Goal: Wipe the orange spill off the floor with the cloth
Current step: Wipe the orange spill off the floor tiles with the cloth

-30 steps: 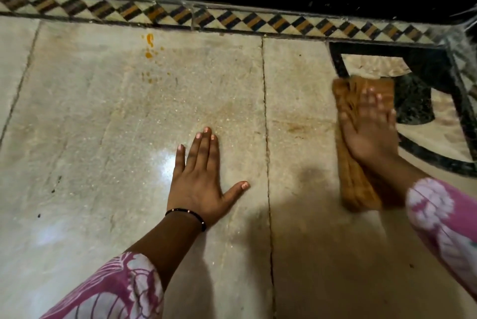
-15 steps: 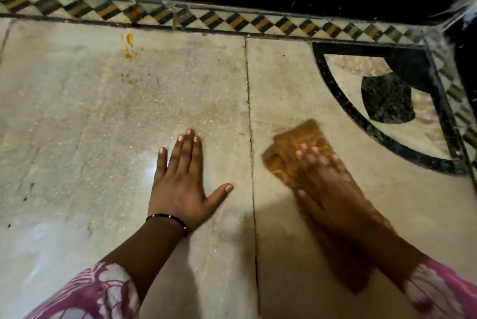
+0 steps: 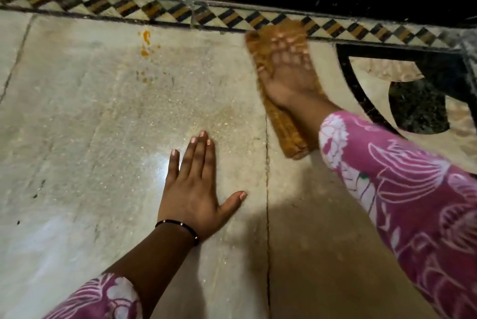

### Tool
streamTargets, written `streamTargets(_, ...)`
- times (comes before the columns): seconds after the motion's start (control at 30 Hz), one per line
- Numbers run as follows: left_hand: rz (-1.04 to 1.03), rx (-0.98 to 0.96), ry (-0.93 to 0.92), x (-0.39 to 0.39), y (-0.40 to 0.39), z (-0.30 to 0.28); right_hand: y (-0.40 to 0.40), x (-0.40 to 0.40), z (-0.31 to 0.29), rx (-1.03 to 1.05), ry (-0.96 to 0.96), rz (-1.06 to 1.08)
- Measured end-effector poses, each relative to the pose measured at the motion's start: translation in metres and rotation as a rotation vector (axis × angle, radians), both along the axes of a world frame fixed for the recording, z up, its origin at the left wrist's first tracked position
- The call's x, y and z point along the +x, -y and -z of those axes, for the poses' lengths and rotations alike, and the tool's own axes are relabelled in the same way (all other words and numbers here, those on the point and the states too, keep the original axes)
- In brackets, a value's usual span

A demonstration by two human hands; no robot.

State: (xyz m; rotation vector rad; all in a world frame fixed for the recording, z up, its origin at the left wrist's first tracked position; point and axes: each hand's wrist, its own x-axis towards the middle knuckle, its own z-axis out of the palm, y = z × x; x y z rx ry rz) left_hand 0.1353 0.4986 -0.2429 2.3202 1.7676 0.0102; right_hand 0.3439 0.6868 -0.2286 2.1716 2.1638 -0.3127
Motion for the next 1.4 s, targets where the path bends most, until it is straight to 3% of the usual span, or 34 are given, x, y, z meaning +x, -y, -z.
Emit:
streamTargets(0.13,0.001,0.003,-0.004,0.0,0.0,0.0,0.06,-0.034,0.002,0.028,-0.018,-0.337)
streamTargets(0.23,0.006,-0.004,0.017,-0.002,0.0,0.001,0.12,0.01,-0.001,-0.03,-0.011,-0.472)
streamTargets(0.4,-0.005,0.004,0.046,-0.002,0.0,0.004,0.119,0.09,-0.009,-0.041,-0.002,-0.234)
streamTargets(0.63,-0.012,0.007,0.07,-0.001,0.0,0.005,0.0,0.025,0.002,0.04,0.07,0.115)
streamTargets(0.87,0.004,-0.016,0.037,0.0,0.0,0.002,0.017,-0.051,0.001,0.02,0.039,-0.286)
streamTargets(1.0,0.004,-0.025,-0.003,0.0,0.0,0.002,0.076,-0.056,0.003,0.012,-0.005,-0.346)
streamTargets(1.2,0.019,0.049,0.015,-0.002,0.002,0.008,0.22,-0.008,0.008,0.066,-0.033,-0.09)
streamTargets(1.4,0.018,0.021,0.011,-0.002,0.004,0.002,0.288,0.088,-0.007,0.023,0.018,0.532)
